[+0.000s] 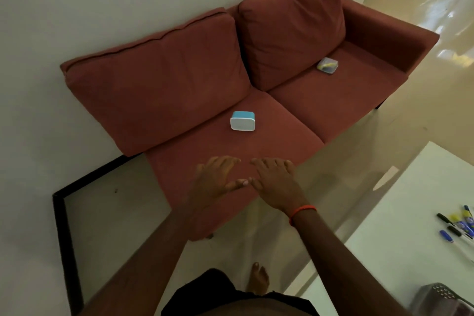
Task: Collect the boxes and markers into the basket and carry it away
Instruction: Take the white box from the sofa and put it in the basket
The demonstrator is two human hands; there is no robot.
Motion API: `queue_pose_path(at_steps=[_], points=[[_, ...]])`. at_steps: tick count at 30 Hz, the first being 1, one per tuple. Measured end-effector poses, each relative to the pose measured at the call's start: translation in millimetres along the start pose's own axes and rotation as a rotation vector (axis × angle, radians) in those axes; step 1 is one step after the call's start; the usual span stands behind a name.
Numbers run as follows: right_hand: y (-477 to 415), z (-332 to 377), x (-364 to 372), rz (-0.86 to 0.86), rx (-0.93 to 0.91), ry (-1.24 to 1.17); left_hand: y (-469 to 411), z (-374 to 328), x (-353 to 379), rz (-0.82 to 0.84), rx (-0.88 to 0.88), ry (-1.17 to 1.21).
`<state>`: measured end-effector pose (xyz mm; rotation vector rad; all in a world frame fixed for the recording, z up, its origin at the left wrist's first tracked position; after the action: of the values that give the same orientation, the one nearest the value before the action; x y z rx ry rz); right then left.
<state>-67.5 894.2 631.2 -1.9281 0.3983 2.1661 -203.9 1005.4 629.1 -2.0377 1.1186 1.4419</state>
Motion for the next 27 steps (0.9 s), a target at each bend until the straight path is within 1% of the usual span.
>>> queue_pose_path(at_steps=[6,14,18,22,27], points=[[-41.6,-18.7,2.1,0.011,0.020,-0.038,-49.2,11.1,-5.1,-0.018,-0.026,0.070],[-113.2,-56.6,9.7,0.059,0.053,-0.072,-137.4,33.7,12.3,0.062,-0.057,0.156],[-153.0,-81.8,16.5,0.105,0.067,-0.051,-185.5,46.8,22.0,0.067,-0.068,0.231],[-195.8,-104.2,24.1,0.155,0.081,-0.012,-227.4,62.8,30.7,0.113,-0.103,0.286],[-241.2,-116.0,38.2,0.174,0.105,-0.010,-273.3,83.4,40.0,0.184,-0.127,0.286]])
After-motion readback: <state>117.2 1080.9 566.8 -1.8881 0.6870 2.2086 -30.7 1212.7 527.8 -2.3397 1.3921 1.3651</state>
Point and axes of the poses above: each hand's wrist, its own y-axis away from the middle knuckle, its own x-axis out of the palm, z = x × y, the point moved 4 cm from there along -y, towards the middle knuckle, and after that the axes turned 8 degrees about y, right-handed, at the moved point
